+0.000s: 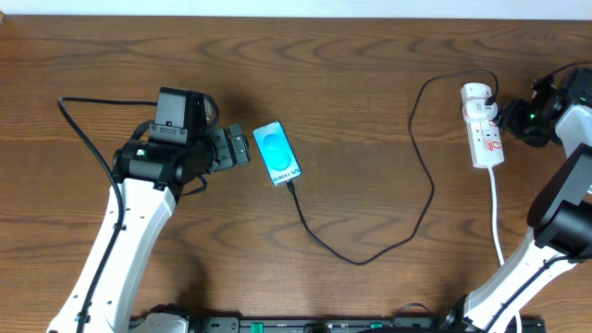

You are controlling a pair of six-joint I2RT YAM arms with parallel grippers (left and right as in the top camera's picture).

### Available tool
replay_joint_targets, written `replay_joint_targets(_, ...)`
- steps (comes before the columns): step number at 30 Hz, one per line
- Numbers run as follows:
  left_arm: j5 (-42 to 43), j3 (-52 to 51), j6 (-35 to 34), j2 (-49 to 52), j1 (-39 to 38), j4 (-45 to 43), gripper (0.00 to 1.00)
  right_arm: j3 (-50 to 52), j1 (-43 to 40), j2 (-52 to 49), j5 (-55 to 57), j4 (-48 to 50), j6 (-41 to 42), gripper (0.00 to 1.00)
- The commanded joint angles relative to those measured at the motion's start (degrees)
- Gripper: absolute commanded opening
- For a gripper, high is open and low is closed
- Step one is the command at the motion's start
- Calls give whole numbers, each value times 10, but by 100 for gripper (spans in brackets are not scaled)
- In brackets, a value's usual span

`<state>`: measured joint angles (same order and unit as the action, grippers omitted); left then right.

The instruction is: Plug charger to phone and switch on socket

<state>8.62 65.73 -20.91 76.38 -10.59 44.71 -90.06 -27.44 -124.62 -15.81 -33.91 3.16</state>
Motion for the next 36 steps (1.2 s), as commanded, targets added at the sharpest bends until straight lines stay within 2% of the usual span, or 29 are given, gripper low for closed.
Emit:
replay_joint_targets(1,-8,5,5,3,3,1,99,-8,9,13,-28,-13,-16,59)
replay_joint_targets(36,-8,5,5,3,3,1,99,17,68,7,-28,-31,-5,59)
